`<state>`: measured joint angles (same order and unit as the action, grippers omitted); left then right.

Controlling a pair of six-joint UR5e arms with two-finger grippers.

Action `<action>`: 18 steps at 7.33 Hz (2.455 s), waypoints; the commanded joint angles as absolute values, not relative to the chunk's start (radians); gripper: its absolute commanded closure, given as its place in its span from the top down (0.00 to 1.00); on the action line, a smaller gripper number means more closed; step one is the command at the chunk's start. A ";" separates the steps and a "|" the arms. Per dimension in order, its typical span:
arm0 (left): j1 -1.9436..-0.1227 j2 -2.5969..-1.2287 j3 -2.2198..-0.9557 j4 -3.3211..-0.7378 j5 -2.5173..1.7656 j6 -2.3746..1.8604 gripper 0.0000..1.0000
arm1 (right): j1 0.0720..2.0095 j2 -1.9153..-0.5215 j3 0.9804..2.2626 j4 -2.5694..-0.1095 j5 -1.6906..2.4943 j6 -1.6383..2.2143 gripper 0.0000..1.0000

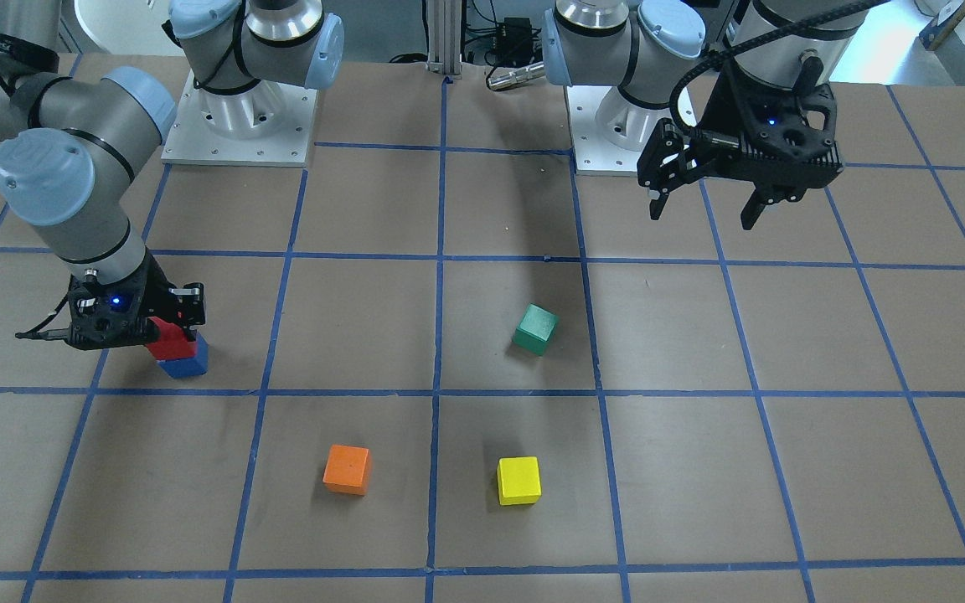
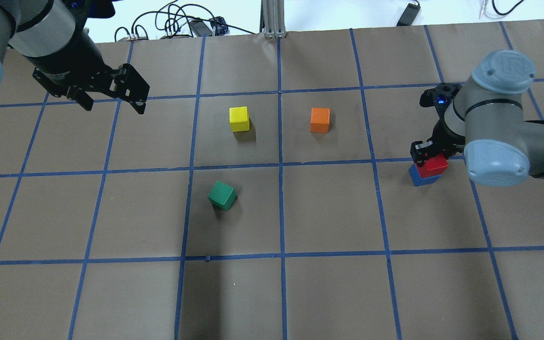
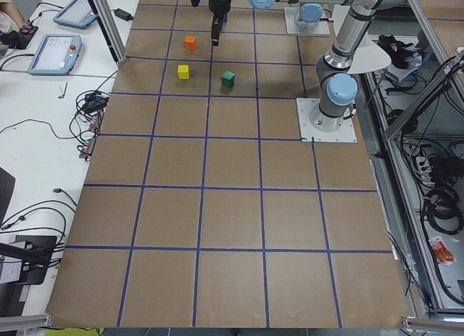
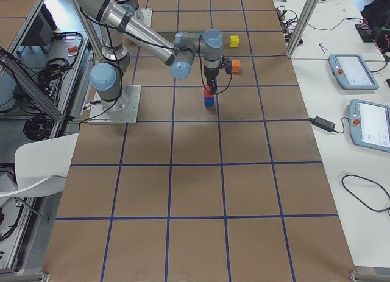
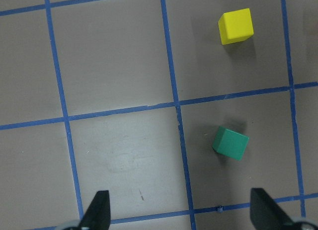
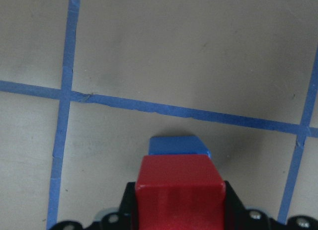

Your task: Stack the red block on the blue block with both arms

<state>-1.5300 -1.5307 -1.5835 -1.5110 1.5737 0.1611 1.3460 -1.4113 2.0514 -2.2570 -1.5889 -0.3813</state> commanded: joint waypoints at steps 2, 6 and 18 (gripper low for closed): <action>-1.531 -1.531 -1.583 -1.511 1.572 0.161 1.00 | 1.338 -1.411 2.057 -2.258 -1.586 -0.382 0.00; -1.531 -1.531 -1.583 -1.511 1.572 0.161 1.00 | 1.338 -1.404 2.056 -2.258 -1.585 -0.380 1.00; -1.531 -1.531 -1.583 -1.509 1.572 0.161 1.00 | 1.529 -1.509 1.505 -1.419 -1.568 -0.126 1.00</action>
